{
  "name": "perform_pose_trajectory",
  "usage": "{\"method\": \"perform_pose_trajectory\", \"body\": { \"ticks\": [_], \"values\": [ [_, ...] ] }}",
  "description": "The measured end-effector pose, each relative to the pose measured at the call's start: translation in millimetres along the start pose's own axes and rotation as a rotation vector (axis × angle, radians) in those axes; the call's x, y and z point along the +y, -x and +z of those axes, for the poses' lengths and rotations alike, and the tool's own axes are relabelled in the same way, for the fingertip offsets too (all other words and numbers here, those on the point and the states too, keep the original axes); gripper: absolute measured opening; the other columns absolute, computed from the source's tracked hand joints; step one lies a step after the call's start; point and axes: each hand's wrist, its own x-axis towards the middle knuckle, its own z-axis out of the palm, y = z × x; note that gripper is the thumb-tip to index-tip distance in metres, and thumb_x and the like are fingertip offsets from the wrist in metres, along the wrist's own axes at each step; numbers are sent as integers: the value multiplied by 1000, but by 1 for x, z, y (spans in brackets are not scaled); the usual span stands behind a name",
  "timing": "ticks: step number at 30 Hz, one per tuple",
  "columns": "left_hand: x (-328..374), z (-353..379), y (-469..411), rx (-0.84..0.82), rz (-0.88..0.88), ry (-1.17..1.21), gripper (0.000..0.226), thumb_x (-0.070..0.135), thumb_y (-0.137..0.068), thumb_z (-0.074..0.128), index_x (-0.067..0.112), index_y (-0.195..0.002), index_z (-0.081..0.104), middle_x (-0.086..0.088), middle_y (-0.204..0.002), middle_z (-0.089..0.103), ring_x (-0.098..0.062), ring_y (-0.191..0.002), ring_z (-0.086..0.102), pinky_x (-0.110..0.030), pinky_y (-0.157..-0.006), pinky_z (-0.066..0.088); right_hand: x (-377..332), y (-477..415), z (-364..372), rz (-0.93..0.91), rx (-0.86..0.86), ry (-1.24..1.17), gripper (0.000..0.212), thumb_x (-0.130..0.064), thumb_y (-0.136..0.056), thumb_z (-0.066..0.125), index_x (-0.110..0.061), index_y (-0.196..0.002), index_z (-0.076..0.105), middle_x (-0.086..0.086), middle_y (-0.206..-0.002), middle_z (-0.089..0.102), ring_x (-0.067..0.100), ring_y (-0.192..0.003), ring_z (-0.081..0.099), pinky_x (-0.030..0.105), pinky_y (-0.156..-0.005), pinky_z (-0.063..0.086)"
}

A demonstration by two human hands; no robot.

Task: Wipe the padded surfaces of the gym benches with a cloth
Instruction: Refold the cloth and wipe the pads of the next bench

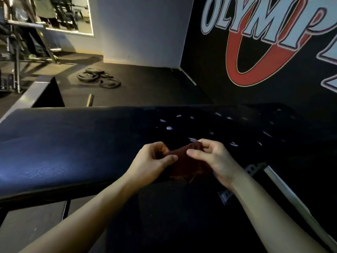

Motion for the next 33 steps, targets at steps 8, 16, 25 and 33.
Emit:
{"method": "perform_pose_trajectory", "body": {
  "ticks": [8, 16, 25, 33],
  "values": [
    [7, 80, -12, 319, 54, 180, 11, 26, -87, 82, 28, -93, 73, 9, -91, 74, -5, -87, 72, -29, -75, 62, 37, -26, -19, -238, 471, 776, 21, -34, -92, 68, -24, -75, 59, -7, -67, 63, 4, -60, 62, 17, -48, 43],
    [10, 125, -37, 206, 231, -163, 33, 44, -101, 51, 34, -122, 74, 22, -115, 61, -10, -120, 48, -38, -104, 43, 44, -35, -68, 180, 62, -427, 36, -36, -101, 56, -7, -111, 76, 15, -107, 76, 29, -101, 73, 44, -89, 56],
    [11, 160, -57, 394, -17, -174, 49, 77, -69, 71, 36, -96, 72, 18, -103, 58, 0, -107, 54, -38, -92, 54, 59, -45, -108, 51, 148, -230, 20, -17, -97, 64, -18, -117, 65, 8, -105, 74, 26, -100, 73, 51, -86, 61],
    [-20, 162, -40, 551, 196, -901, 51, 61, -88, 57, 20, -116, 70, 1, -120, 61, -23, -111, 56, -41, -93, 44, 68, -71, -235, -137, 554, 820, 27, -21, -97, 62, -9, -121, 68, 14, -116, 71, 37, -108, 65, 41, -87, 51]
  ]
}}
